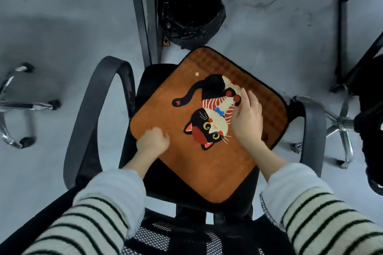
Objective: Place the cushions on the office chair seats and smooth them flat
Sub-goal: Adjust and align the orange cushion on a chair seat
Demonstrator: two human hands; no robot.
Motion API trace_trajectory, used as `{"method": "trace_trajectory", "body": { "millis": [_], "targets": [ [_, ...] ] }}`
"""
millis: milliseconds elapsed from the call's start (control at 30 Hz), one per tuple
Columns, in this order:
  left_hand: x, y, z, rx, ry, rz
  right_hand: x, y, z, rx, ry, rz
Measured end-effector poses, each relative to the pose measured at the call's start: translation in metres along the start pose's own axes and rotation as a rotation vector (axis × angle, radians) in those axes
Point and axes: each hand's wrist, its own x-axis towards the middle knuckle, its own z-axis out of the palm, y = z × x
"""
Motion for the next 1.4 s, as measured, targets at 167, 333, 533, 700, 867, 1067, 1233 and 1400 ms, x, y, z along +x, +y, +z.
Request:
{"method": "trace_trajectory", "body": {
  "millis": [167,333,533,700,867,1067,1233,1400],
  "targets": [
    [0.043,-0.004,-0.033,0.157,0.175,0.205,-0.041,0.035,0.02,0.138,-0.173,0.563],
    [0.057,-0.009,-0.021,0.254,-0.017,0.217,-0.056,0.052,0.029,0.177,-0.154,0.715],
    [0.028,-0.038,0.002,0.177,0.082,0.186,-0.059,0.065,0.036,0.081,-0.221,0.587],
    [-0.003,-0.056,0.027,0.114,0.131,0.06,-0.061,0.064,0.036,-0.011,-0.262,0.483],
    [0.008,-0.052,0.022,0.013,0.227,-0.024,-0.064,0.064,0.036,0.095,-0.129,0.472],
    [0.018,-0.056,0.019,-0.135,0.266,-0.023,-0.062,0.065,0.041,0.16,-0.18,0.711],
    [0.025,-0.054,0.016,-0.297,0.243,-0.146,-0.056,0.064,0.041,0.124,-0.167,0.677],
    [0.03,-0.052,0.01,-0.337,0.231,-0.21,-0.055,0.052,0.047,0.096,-0.142,0.623]
  ]
}}
